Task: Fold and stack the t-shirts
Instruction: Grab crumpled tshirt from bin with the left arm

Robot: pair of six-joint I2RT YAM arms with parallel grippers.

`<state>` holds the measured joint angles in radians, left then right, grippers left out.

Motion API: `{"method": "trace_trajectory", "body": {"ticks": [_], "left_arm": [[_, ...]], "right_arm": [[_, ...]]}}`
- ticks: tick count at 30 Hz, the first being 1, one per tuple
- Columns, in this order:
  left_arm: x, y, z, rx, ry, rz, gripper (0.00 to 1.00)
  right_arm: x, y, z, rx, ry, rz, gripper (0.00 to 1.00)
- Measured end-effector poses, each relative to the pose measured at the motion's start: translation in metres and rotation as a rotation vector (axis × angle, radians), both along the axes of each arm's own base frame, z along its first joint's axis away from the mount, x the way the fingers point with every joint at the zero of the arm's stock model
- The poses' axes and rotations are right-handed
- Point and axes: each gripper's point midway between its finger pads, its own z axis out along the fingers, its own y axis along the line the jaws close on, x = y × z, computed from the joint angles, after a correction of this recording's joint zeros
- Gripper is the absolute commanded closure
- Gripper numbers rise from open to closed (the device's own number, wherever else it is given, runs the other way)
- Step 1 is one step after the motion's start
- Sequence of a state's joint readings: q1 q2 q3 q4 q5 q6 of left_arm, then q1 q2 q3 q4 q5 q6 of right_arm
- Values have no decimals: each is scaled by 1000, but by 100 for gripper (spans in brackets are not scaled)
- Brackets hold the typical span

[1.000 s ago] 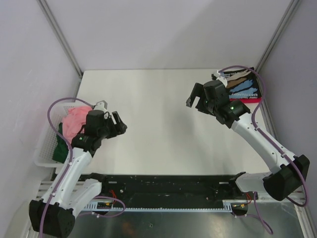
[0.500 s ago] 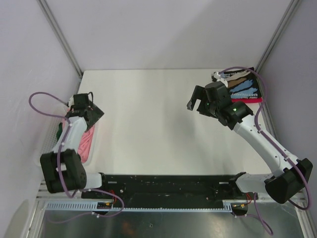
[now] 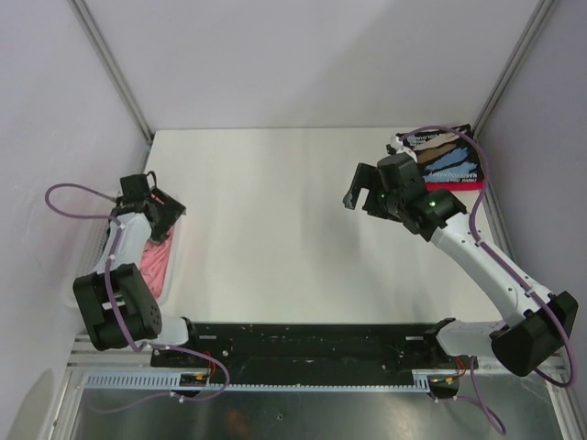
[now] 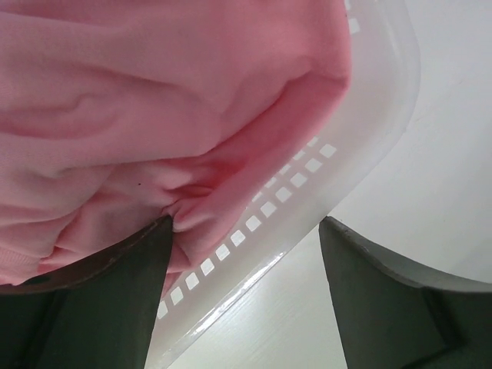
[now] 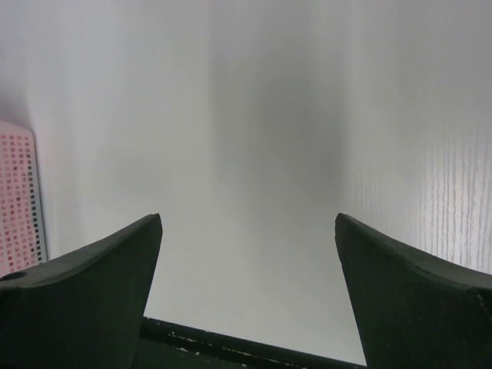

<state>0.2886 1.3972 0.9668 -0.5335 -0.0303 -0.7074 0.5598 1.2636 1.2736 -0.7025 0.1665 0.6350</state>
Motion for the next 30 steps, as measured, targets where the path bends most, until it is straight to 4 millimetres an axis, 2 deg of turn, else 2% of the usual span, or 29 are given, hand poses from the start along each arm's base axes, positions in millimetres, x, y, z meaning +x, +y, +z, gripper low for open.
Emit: {"method": "trace_trajectory", "body": {"ticks": [4,9,12,15,18,21,24,26,27,30], "left_arm": [[-2,3,8,3,-46,7,20],[-2,24,39,82,-146,62,20],[-4,32,50,130,-173,91,19],[-7,42,48,172,-154,128,19],[-8,51,33,192,-99,158,22],[-9,55,4,179,-7,171,38],[-11,56,-21,158,69,173,68],[-12,56,-25,153,87,179,88],[-11,57,-23,155,87,178,94],[-6,59,-9,165,55,178,99]], "right_arm": [[-1,2,0,4,2,10,1],[-3,6,0,9,5,24,1],[-4,7,-1,8,7,29,1],[-5,9,-1,8,8,33,0],[-5,9,-1,8,8,35,1],[-5,9,-1,8,8,36,1],[-5,9,-1,8,8,36,1],[-5,9,-1,8,8,36,1],[-6,9,0,9,7,36,1],[-6,9,1,10,4,36,1]]}}
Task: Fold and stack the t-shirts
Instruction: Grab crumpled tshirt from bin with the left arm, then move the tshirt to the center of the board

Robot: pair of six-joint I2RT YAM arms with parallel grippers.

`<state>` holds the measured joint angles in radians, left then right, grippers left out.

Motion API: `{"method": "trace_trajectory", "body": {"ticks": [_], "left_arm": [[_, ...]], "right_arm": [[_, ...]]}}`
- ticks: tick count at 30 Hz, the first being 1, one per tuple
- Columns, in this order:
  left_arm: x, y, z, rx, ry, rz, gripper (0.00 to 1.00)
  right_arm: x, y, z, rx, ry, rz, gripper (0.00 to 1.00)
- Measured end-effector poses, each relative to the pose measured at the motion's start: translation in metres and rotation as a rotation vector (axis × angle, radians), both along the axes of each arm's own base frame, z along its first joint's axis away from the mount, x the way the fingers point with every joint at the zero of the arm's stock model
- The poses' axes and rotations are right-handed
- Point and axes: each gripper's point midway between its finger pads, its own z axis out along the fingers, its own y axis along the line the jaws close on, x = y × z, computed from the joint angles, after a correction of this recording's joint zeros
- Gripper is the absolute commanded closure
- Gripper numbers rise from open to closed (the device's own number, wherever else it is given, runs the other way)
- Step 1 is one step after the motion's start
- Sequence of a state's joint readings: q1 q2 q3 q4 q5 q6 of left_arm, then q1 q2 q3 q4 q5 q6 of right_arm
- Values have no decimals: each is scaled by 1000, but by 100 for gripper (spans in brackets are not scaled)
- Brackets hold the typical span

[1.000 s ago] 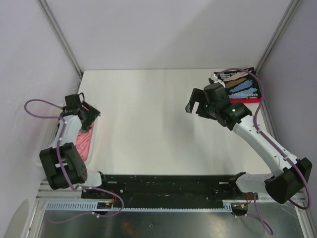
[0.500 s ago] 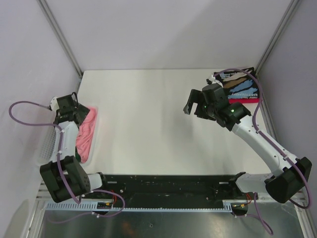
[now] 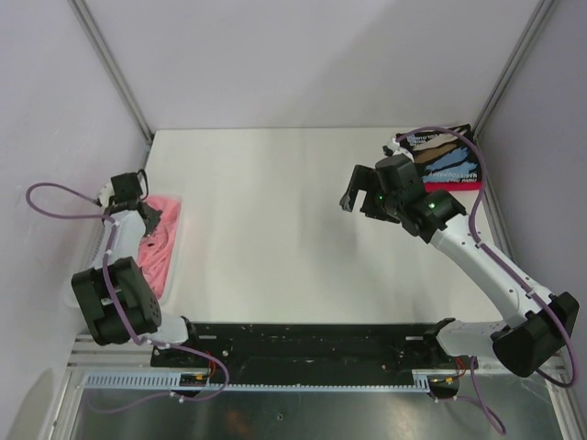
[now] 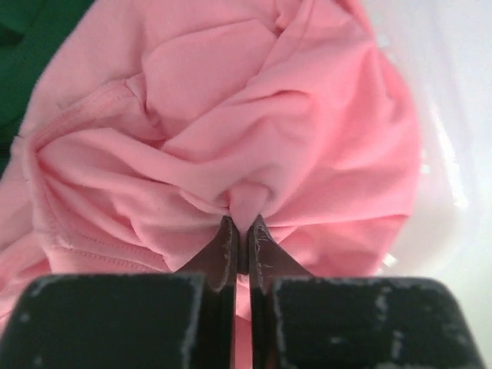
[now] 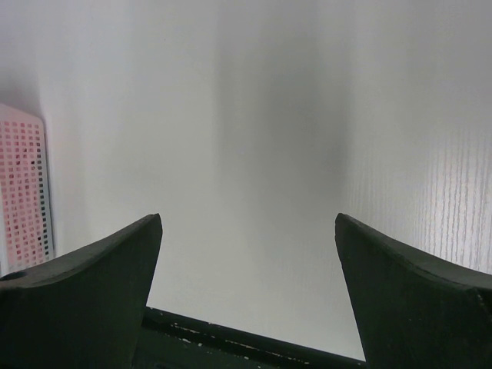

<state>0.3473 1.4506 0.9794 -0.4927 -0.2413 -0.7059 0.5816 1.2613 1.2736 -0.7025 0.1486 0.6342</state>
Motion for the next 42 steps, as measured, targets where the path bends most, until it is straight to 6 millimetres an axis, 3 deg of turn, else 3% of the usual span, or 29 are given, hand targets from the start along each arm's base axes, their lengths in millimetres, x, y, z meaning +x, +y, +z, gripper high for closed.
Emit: {"method": "trace_trajectory", "body": {"ticks": [5,11,17,19,22,25,28,33,38,39,40,42], "left_arm": [[3,1,53,51,-128,-6,100],[2,-1,149,151,-372,-35,100],[5,-29,212,179,-529,-158,100],[15,-60,239,182,-587,-271,100],[22,-134,285,171,-699,-504,100],[14,-204,331,144,-821,-710,100],[-1,-256,364,113,-912,-861,100],[-14,-322,376,78,-958,-1044,100],[-11,-375,346,55,-881,-1179,99],[-8,-383,338,53,-860,-1194,94],[-5,-390,330,50,-839,-1208,82],[3,-402,312,48,-792,-1229,44]], "right_arm": [[-1,-1,4,6,-9,1,1],[-1,1,4,14,-9,8,1],[-2,4,6,22,-13,17,1],[0,5,7,27,-20,18,1],[1,6,9,33,-30,18,1],[2,6,12,38,-38,17,1],[1,3,19,47,-59,9,1],[-2,-7,37,64,-113,-17,1],[-1,-16,44,59,-141,-49,1],[0,-18,44,55,-143,-55,1],[0,-19,44,51,-143,-61,1],[1,-22,43,41,-142,-70,1]]}}
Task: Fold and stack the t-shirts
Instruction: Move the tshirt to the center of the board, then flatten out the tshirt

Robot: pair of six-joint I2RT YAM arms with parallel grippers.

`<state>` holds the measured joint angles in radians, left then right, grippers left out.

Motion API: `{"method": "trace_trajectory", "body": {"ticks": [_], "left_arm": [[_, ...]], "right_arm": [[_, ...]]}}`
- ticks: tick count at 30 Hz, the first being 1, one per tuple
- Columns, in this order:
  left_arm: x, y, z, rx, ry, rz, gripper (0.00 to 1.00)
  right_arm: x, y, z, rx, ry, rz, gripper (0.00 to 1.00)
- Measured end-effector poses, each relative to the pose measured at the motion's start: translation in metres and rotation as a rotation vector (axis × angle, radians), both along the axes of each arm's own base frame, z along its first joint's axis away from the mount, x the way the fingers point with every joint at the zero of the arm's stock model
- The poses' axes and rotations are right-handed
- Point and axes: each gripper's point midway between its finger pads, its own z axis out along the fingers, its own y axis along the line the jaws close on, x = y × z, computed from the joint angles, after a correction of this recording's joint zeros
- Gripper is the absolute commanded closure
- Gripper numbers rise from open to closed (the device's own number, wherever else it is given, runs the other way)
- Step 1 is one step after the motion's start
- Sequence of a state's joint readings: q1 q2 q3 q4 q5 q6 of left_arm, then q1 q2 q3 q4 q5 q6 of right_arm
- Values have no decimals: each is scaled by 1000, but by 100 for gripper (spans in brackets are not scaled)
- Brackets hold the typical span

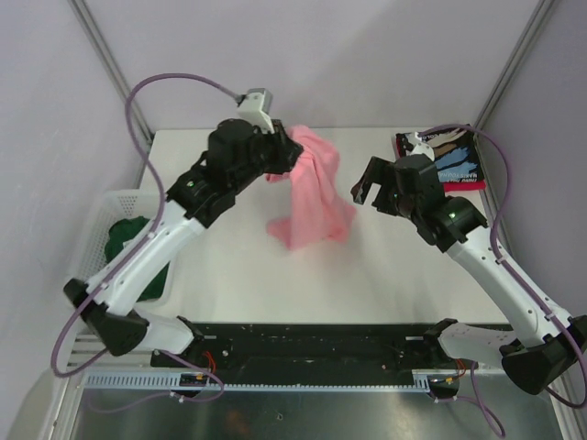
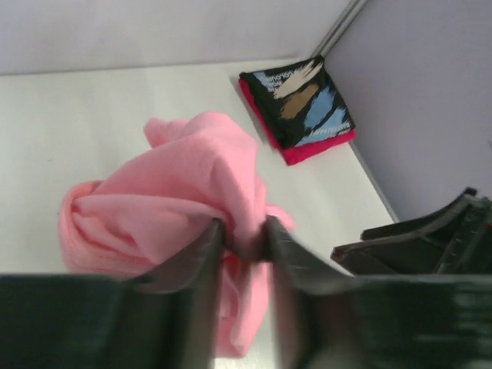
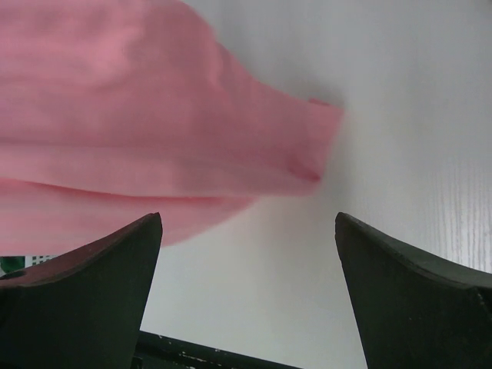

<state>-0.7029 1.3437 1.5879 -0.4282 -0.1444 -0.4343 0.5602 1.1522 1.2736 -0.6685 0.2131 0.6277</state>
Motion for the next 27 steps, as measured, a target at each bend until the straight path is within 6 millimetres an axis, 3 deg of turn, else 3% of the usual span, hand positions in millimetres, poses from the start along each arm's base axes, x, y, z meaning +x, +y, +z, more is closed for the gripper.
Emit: {"method": "trace_trajectory", "body": {"ticks": [1,2,4,7,9,13,16,21,27], "left_arm": [[4,-4,-8,18,12,-5,22],[9,-12,-19,25,38,-16,11],[20,-21,-41,52,77,-27,3],[28,-27,-81,88,153,-43,1],[29,-17,-110,124,212,-31,1],[25,21,-151,152,302,27,0],[18,56,-165,141,338,94,0],[2,95,-178,109,361,175,1],[-22,132,-230,110,484,271,2]], "right_arm": [[0,-1,-1,-4,2,-4,1],[0,-2,-2,-9,5,-8,1],[-1,-4,-4,-18,15,-13,1],[-3,-7,-8,-32,30,-18,0],[-5,-9,-14,-47,47,-22,1],[-9,-12,-33,-82,84,-15,1],[-12,-9,-50,-111,118,5,2],[-5,32,-67,-128,117,122,13],[20,110,-106,-205,114,285,29]]}}
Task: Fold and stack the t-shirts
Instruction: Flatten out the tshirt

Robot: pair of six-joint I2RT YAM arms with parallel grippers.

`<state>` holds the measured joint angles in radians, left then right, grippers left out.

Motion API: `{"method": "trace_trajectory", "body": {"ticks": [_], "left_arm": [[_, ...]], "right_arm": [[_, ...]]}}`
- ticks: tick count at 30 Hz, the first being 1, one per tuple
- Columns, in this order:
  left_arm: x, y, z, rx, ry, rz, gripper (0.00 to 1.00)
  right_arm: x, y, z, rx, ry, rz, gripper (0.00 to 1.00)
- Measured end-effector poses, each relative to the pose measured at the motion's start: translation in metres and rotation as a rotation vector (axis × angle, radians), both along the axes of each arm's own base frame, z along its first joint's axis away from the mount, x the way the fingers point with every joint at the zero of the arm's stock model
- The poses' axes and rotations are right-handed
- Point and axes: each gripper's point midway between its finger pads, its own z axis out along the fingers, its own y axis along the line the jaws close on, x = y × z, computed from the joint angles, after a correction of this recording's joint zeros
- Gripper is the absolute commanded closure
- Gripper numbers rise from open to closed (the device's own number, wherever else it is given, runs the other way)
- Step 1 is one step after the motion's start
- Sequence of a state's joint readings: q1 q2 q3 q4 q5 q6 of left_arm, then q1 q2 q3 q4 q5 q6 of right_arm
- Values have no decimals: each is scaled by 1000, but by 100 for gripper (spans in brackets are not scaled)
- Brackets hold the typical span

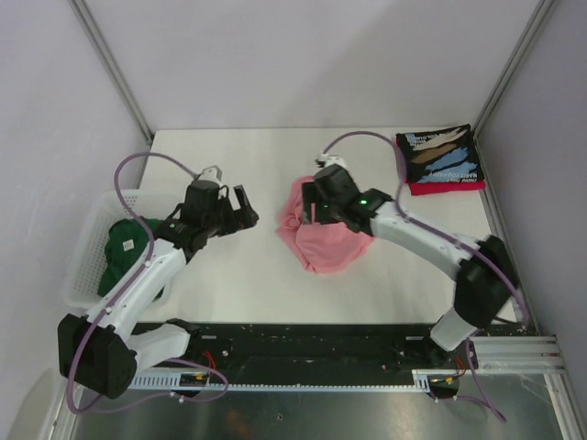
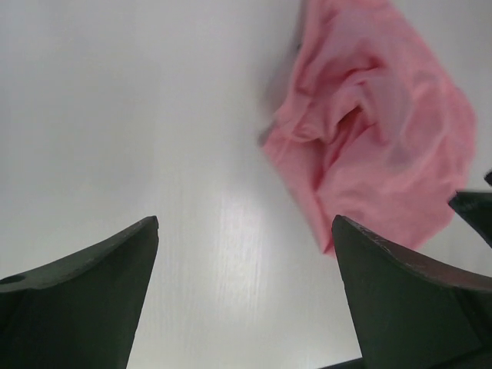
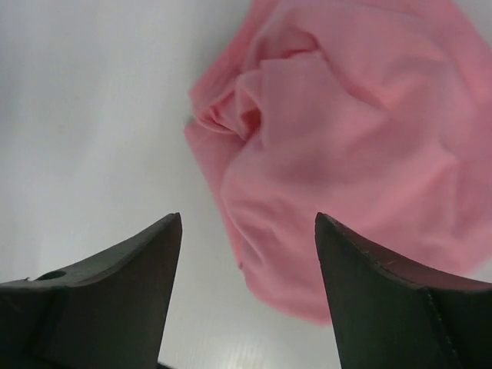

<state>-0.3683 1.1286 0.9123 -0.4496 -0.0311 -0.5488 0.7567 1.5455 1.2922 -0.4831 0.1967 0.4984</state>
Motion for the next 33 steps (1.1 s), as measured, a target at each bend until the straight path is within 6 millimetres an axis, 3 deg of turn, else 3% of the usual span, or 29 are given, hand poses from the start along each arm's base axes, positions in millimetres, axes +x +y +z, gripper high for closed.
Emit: {"method": "trace_trajectory", "body": {"ticks": [4,9,13,18,33], "left_arm": [[-20,23,-17,17,50,59,3],[-33,33,-4,4,11,86,3],[-38,36,2,-2,-6,89,3],[-44,38,-3,5,14,89,3],[-50,38,-15,10,44,82,3]], "right_arm": [[17,45,-33,-72,5,87,41],[43,90,-50,-127,-19,148,50],[56,109,-59,-153,-29,170,52],[62,114,-82,-209,-2,176,53],[50,103,-152,-345,119,189,54]]}}
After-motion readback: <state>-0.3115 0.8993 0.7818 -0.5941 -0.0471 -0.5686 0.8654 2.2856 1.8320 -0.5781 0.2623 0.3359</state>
